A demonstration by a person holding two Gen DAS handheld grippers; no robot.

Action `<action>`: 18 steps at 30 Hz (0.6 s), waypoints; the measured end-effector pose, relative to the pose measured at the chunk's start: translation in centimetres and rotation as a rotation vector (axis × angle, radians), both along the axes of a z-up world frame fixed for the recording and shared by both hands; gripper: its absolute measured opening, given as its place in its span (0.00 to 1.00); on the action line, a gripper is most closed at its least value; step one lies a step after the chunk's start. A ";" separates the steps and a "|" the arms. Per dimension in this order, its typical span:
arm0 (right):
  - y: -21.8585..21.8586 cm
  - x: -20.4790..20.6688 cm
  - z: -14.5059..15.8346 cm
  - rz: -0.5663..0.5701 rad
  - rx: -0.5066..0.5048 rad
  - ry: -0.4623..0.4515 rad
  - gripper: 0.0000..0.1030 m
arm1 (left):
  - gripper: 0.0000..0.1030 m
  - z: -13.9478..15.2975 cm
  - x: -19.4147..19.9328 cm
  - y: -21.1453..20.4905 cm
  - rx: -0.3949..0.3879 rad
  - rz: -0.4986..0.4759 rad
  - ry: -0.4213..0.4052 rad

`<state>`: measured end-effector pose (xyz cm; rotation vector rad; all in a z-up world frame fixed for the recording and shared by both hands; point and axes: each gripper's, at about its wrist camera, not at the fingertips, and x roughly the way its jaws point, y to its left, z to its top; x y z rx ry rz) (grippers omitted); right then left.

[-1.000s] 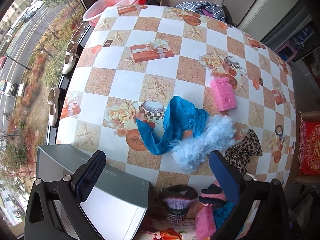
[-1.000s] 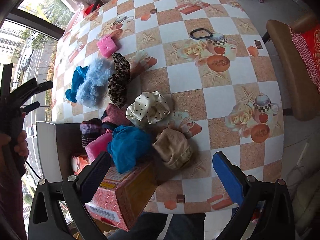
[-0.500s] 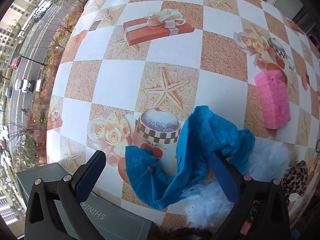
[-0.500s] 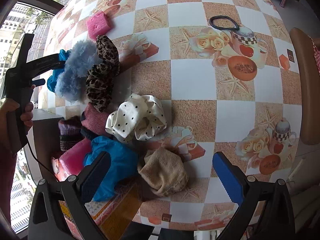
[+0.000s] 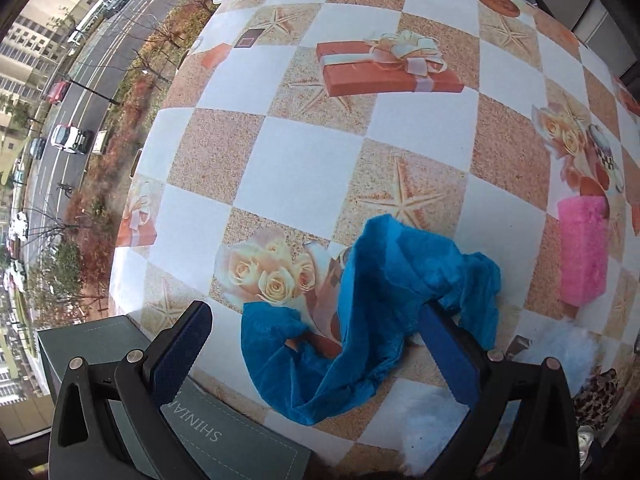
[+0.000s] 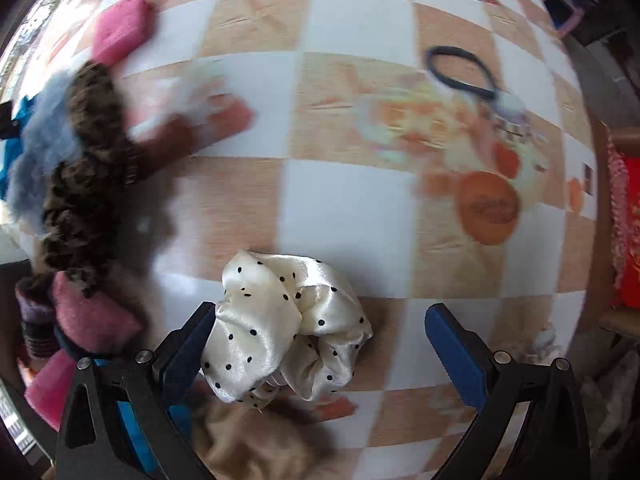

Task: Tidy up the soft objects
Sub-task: 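Grasp the blue cloth with the left tool while the right tool grasps the polka-dot scrunchie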

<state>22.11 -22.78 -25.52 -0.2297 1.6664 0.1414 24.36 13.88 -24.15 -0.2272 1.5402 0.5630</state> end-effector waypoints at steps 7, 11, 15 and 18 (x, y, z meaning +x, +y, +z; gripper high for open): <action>-5.1 1.1 1.8 -0.139 0.137 -0.037 0.99 | 1.00 -0.1 0.0 -0.2 -0.005 0.009 -0.002; -1.8 1.5 0.7 -0.074 0.109 -0.030 0.99 | 1.00 -0.6 0.4 0.8 -0.047 0.032 -0.009; 0.2 1.5 -0.9 -0.051 0.049 -0.041 0.99 | 1.00 -1.2 0.2 2.2 -0.111 0.085 -0.024; 0.2 1.3 -1.1 -0.048 0.055 -0.048 0.99 | 1.00 -1.6 -0.2 3.8 -0.170 0.146 -0.024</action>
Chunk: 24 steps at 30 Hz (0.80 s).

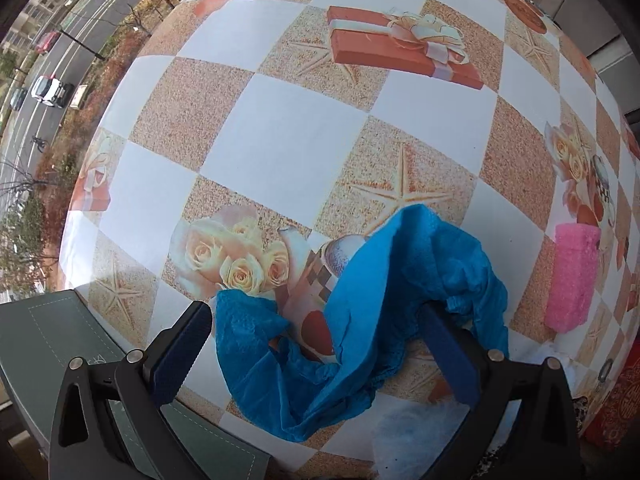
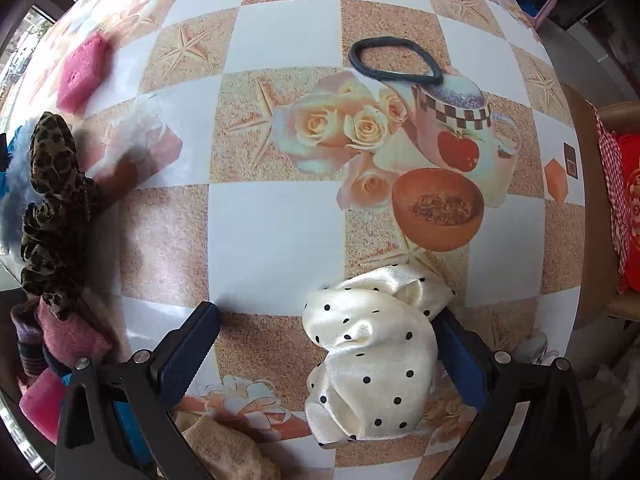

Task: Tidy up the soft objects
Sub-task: 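Grasp the blue cloth with the left tool while the right tool grasps the polka-dot scrunchie, then carry the blue cloth and polka-dot scrunchie over the open white box with both tools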

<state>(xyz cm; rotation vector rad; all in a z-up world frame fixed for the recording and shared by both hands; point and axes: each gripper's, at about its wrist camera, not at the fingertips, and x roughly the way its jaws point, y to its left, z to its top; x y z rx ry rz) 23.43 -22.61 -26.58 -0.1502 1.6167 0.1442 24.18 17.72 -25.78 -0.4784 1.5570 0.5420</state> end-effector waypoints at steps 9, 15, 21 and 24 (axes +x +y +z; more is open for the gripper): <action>-1.3 -2.9 0.0 0.036 -0.003 0.022 0.99 | 0.56 0.9 1.4 -4.7 0.026 -0.151 -0.070; -4.1 -5.8 1.8 0.046 0.010 -0.021 0.55 | 0.13 2.7 1.6 -7.0 -0.010 -0.225 -0.132; -8.9 -6.1 3.4 -0.075 0.191 -0.001 0.32 | 0.13 8.1 -0.5 -8.5 -0.019 -0.223 -0.229; -10.4 -7.1 4.7 -0.108 0.251 0.001 0.32 | 0.13 10.9 -2.6 -10.2 -0.021 -0.242 -0.267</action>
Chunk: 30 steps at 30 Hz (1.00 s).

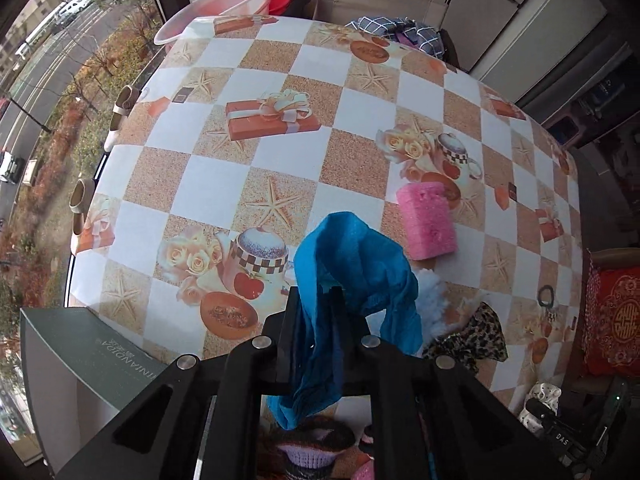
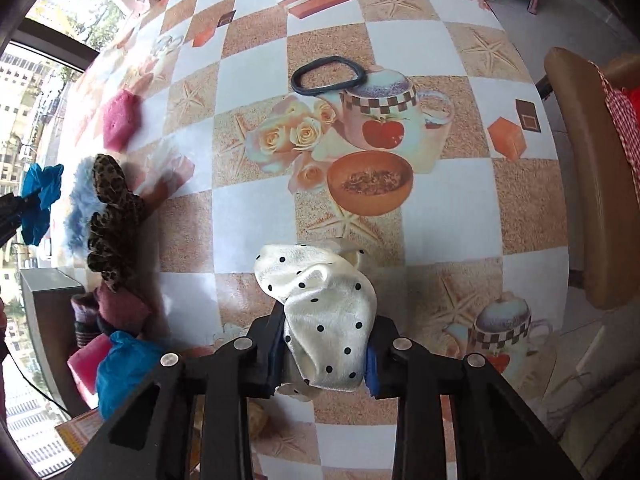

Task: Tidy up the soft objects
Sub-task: 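Carry the blue cloth and polka-dot scrunchie over the open white box with both tools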

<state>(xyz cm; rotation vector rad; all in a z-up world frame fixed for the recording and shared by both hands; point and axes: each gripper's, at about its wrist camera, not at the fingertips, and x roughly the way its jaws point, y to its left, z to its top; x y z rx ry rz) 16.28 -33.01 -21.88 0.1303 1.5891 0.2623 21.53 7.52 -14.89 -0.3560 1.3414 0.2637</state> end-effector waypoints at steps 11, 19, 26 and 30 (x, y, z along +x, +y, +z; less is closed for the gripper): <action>-0.6 -1.3 6.2 0.064 0.141 0.005 0.32 | 0.13 5.9 -10.0 -5.9 0.011 -0.052 -0.013; 2.4 -4.6 7.0 0.145 0.171 0.021 0.32 | 0.13 7.0 -17.0 -8.0 -0.010 -0.068 0.006; 3.0 -9.3 9.8 0.083 0.166 -0.002 0.32 | 0.13 7.4 -20.9 -9.5 -0.074 -0.241 -0.009; 3.4 -13.2 11.7 0.012 0.159 -0.009 0.32 | 0.13 7.9 -23.0 -9.4 -0.114 -0.329 -0.032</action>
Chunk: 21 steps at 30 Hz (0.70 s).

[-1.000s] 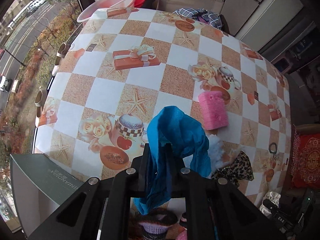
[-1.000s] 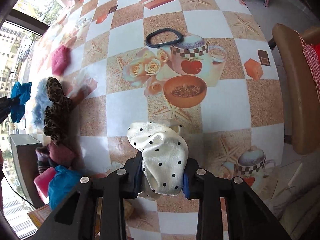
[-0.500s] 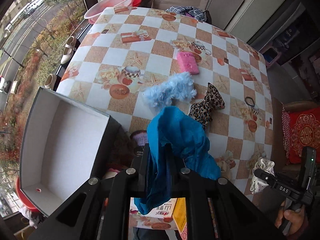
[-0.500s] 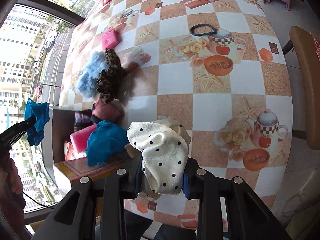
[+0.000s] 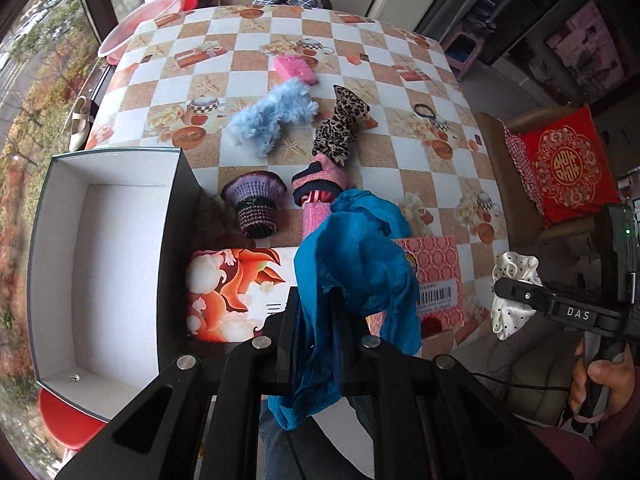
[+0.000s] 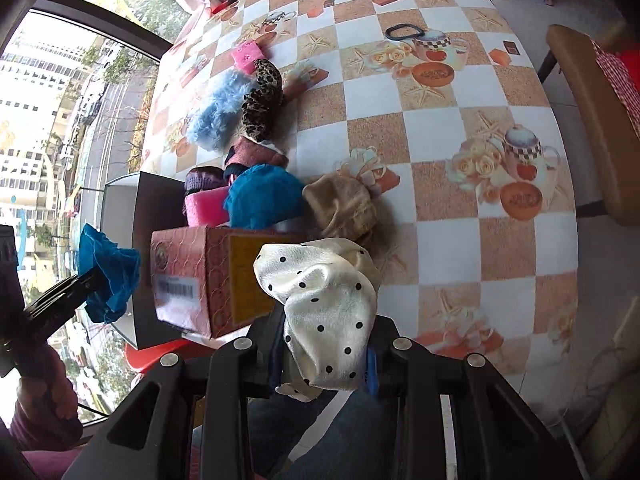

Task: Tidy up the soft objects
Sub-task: 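Carry the blue cloth and polka-dot scrunchie over the open white box with both tools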

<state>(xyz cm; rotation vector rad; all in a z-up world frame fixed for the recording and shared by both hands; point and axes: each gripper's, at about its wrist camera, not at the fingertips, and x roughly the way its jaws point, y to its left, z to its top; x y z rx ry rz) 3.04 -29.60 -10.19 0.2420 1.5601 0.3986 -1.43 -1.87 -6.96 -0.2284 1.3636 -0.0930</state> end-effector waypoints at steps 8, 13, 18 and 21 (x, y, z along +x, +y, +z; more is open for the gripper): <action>4.0 -5.2 3.6 -0.024 -0.007 -0.070 0.32 | 0.13 2.5 -1.7 2.8 -0.021 -0.062 -0.098; 7.2 -5.7 5.7 0.018 -0.008 -0.136 0.32 | 0.13 3.9 -2.8 5.2 -0.010 -0.040 -0.159; 11.4 -5.3 6.7 0.111 -0.009 -0.182 0.32 | 0.13 4.4 -3.9 8.5 -0.002 0.040 -0.189; 14.2 -4.7 7.3 0.177 0.004 -0.208 0.32 | 0.13 4.4 -4.8 10.8 0.013 0.105 -0.206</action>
